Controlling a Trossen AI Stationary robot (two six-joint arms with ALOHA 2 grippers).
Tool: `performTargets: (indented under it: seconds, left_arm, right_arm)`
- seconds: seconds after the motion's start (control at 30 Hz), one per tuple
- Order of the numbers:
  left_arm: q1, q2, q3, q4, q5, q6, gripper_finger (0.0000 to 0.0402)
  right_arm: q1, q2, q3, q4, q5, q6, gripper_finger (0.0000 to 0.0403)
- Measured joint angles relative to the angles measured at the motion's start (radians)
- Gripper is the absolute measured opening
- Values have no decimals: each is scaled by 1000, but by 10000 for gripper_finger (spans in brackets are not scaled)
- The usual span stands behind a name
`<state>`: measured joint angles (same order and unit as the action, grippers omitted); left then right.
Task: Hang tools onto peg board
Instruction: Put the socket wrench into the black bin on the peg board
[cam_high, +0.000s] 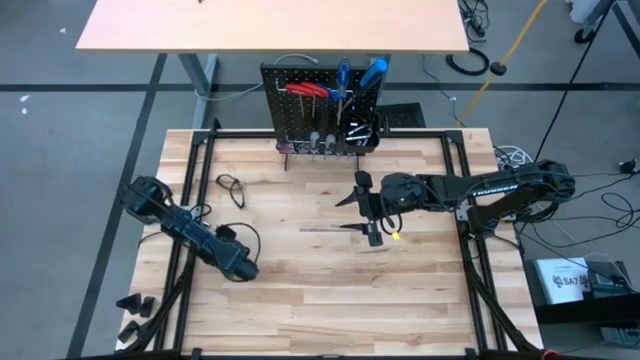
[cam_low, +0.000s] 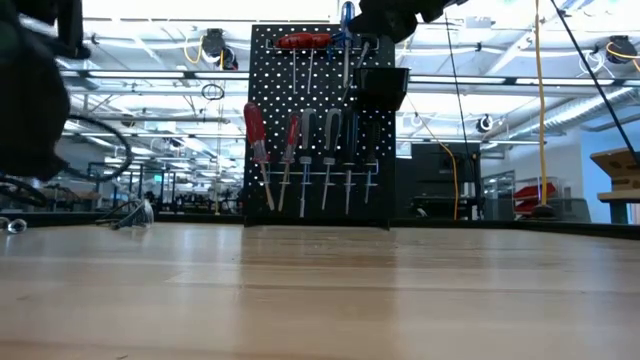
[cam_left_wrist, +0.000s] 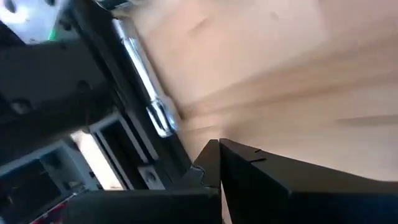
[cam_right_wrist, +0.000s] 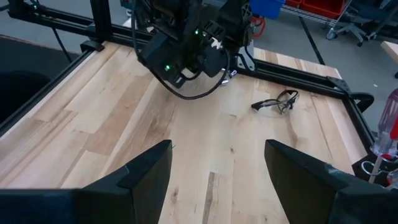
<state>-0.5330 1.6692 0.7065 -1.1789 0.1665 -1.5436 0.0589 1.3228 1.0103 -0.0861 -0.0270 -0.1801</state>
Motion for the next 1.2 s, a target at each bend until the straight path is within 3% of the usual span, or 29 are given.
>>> performTargets:
  seconds: [0.2, 0.57, 0.83, 1.1, 1.2]
  left_arm:
    - [-27, 68, -57, 16, 78, -14, 0]
    - [-39, 82, -52, 16, 28, -2, 0]
    - [-25, 84, -49, 16, -58, -13, 0]
    - [75, 85, -49, 14, -175, -15, 0]
    - [121, 84, -49, 14, -262, 2, 0]
  right_arm:
    - [0, 0, 0, -5, 0, 3, 249]
    - [0, 0, 0, 1, 0, -7, 249]
    - [0, 0, 0, 2, 0, -16, 249]
    - [0, 0, 0, 10, 0, -65, 249]
    - [0, 0, 0, 13, 0, -86, 249]
